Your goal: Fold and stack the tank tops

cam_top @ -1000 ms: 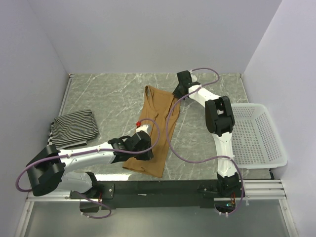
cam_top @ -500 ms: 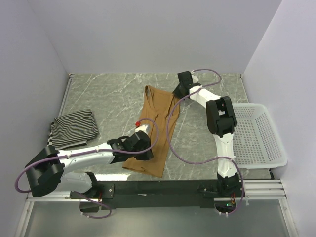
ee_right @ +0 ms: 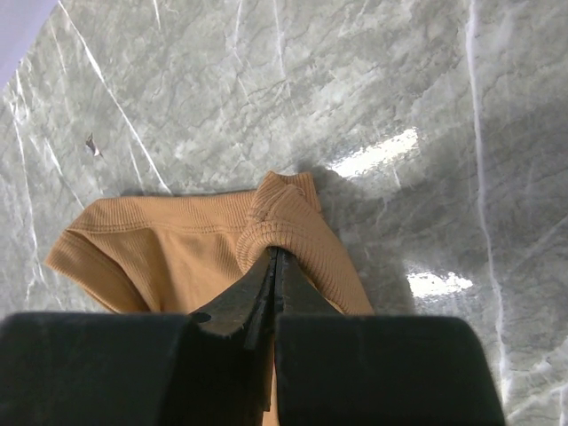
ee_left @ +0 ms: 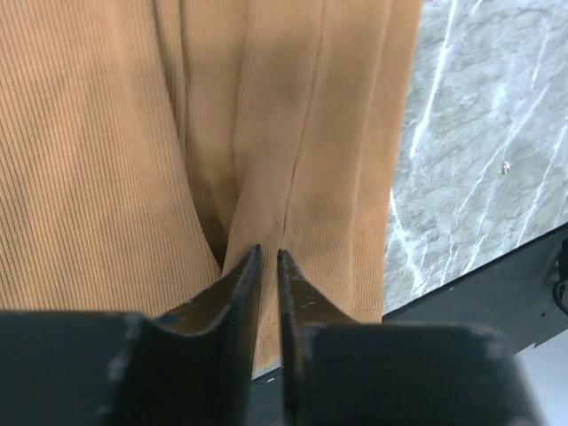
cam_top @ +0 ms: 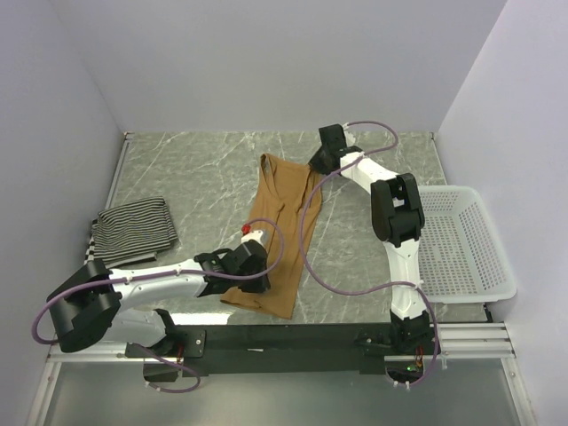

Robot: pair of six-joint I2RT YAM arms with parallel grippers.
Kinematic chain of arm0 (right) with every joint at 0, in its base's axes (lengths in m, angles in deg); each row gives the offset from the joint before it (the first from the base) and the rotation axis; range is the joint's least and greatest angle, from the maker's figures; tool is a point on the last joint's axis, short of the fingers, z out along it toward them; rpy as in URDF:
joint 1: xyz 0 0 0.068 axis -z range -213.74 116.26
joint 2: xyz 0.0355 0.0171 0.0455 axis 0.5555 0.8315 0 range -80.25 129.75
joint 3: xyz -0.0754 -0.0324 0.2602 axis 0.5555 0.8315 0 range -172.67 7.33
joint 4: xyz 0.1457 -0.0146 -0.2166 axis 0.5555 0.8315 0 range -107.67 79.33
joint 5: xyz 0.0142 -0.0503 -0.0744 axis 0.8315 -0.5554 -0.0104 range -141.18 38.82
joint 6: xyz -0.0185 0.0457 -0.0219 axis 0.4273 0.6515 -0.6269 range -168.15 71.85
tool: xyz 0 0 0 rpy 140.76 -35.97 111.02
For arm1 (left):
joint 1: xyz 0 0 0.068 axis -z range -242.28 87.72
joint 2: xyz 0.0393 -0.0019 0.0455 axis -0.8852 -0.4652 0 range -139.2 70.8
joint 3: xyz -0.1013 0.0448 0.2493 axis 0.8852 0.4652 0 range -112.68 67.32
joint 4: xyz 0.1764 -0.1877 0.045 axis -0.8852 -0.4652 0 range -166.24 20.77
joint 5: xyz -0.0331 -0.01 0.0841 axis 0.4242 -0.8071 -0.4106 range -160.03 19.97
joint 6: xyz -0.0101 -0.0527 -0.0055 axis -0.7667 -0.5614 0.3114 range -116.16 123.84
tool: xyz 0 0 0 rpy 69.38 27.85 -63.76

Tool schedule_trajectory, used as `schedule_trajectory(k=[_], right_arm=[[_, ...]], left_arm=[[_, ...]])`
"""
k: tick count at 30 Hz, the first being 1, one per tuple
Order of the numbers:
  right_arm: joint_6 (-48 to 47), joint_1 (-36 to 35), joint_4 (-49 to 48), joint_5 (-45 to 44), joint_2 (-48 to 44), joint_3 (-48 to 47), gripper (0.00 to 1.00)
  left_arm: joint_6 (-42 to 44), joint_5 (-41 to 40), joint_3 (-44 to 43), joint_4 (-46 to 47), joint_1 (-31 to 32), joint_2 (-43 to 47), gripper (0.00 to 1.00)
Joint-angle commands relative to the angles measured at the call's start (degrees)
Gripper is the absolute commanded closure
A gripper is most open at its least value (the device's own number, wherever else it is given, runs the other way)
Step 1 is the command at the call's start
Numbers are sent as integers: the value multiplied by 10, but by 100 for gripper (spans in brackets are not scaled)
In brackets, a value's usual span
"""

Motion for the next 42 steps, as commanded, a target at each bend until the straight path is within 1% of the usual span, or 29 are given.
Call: schedule_trajectory(k=[1, 2, 3, 7, 8, 9, 13, 18, 23, 31, 42], right_arm=[[13, -5, -13, 7, 0, -30, 100], [15, -5, -14, 7, 0, -30, 100], [17, -5, -17, 9, -1, -28, 100], [20, -7, -17, 15, 7, -36, 100], [21, -8, -16, 14, 13, -43, 100], [22, -8, -14, 16, 17, -46, 100], [27, -12, -8, 19, 36, -60, 100], [37, -14, -28, 19, 29, -38, 100], [42, -16, -35, 17, 23, -37, 100], [58, -18, -31, 33, 44, -65, 100], [79, -19, -70, 42, 62, -46, 100]], left_arm=[[-12, -4, 9, 20, -2, -4, 84], [-13, -4, 10, 20, -2, -4, 84], [-14, -4, 12, 20, -2, -5, 88], [-21, -4, 24, 24, -3, -1, 93], [-21, -2, 25, 25, -3, -2, 95], [-22, -1, 27, 27, -2, -2, 99], [-32, 3, 36, 28, 2, 3, 99], [-42, -5, 38, 12, 11, 34, 99], [-47, -7, 39, 4, 17, 48, 99], [-64, -8, 54, 9, 27, 52, 99], [-89, -20, 63, -9, 43, 85, 99]])
